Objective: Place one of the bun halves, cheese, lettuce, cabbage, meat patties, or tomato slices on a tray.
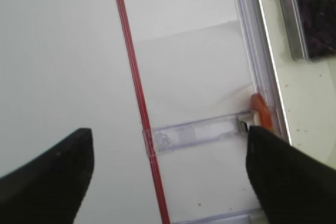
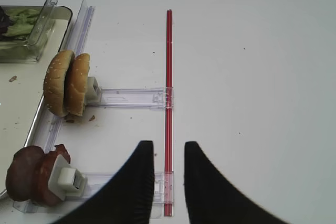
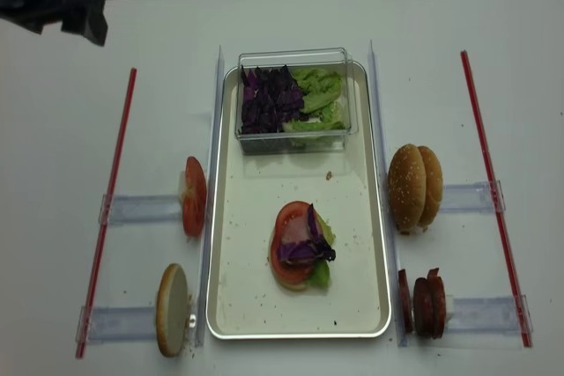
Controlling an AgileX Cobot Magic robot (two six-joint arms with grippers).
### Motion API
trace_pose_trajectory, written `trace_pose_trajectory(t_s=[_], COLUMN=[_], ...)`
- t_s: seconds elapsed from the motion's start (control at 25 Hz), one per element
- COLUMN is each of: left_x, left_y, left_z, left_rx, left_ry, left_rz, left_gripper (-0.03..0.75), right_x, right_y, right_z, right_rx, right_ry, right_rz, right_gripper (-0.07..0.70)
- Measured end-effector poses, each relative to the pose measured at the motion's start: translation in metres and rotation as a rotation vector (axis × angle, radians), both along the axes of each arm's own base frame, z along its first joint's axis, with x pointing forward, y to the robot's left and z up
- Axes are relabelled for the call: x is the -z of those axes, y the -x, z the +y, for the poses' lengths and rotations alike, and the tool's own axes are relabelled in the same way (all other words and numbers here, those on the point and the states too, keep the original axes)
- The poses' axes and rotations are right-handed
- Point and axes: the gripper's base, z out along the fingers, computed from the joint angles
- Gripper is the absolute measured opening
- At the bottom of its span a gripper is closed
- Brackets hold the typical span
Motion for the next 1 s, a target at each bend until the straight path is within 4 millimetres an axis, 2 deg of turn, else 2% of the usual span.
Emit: trace_pose_trajectory(t_s=[0.44,0.76,1.0], left_x=[-0.002,-0.011,-0.003], left_y=[0.085,0.156,0.207], left_z=[0.004,0.005,0.005], left_rx=[-0.005,-0.007,-0.004], left_ry=[-0.019,-0.018,0.0], left_rz=[-0.025,-0.147,-0.235], left_gripper=[0.545,0.545,0.545], right_x=[0.0,0.0,0.0], right_y=[0.0,0.0,0.0], right_z=[0.0,0.0,0.0], right_rx=[0.0,0.0,0.0], right_ry=[0.0,0.0,0.0], right_rz=[0.0,0.0,0.0], right_gripper=[0.193,0.193,0.193])
